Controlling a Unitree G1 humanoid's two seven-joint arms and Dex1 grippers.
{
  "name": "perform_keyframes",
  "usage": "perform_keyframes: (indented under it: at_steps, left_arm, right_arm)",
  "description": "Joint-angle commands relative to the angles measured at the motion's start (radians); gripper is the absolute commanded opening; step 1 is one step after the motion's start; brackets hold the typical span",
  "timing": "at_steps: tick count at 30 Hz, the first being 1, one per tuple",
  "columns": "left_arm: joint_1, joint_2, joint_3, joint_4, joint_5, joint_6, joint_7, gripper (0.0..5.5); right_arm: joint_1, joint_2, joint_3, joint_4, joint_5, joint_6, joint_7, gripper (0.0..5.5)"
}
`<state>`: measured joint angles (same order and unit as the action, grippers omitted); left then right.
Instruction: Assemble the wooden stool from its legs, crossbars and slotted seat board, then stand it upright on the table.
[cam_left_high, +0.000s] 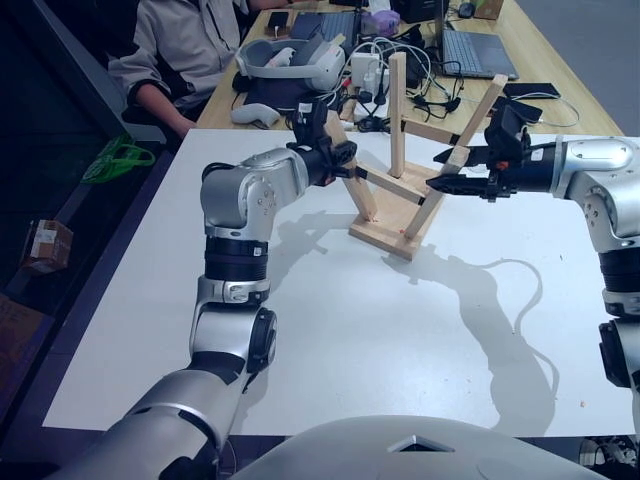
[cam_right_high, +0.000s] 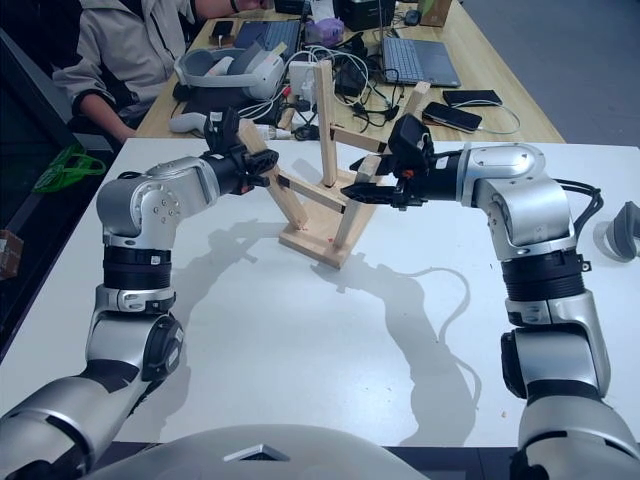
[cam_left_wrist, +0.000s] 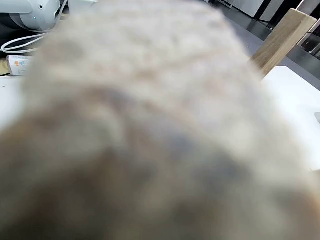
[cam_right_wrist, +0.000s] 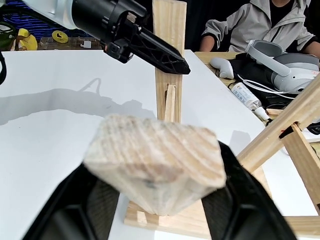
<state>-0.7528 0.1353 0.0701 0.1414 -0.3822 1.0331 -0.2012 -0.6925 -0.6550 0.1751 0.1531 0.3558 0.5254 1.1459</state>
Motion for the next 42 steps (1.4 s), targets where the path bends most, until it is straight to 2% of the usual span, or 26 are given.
perform_keyframes:
  at_steps: [1,7,10,14,18,25,36,42]
  left_arm:
    - [0.065,-0.131,-0.039,-0.001,-0.043,0.092,0.010,1.39]
    - [0.061,-0.177,-0.008,-0.030,-0.047,0.100,0.054,2.29]
    - [0.067,-0.175,-0.033,-0.045,-0.036,0.112,0.057,2.72]
    - [0.095,-0.130,-0.159,-0.071,0.037,0.086,0.030,2.72]
    - [0.100,-0.110,-0.200,-0.056,0.094,0.054,0.024,2.72]
    - [0.097,-0.097,-0.238,-0.027,0.143,0.019,0.005,2.72]
    - [0.120,-0.124,-0.207,-0.055,0.111,0.043,-0.013,2.72]
    - [0.145,-0.121,-0.240,-0.098,0.112,0.048,-0.025,2.72]
  right_arm:
    - [0.025,0.089,0.074,0.001,-0.011,0.028,0.001,2.05]
    - [0.027,0.104,0.067,0.006,-0.017,0.029,-0.017,2.03]
    - [0.025,0.114,0.067,0.009,-0.017,0.031,-0.029,2.03]
    - [0.013,0.137,0.062,0.019,-0.022,0.036,-0.063,2.02]
    - [0.013,0.152,0.039,0.005,-0.011,0.054,-0.102,2.02]
    - [0.024,0.167,-0.007,-0.036,0.004,0.097,-0.148,2.02]
    - [0.039,0.194,-0.069,-0.059,0.001,0.128,-0.214,2.02]
    - [0.039,0.230,-0.075,-0.034,-0.026,0.106,-0.255,2.02]
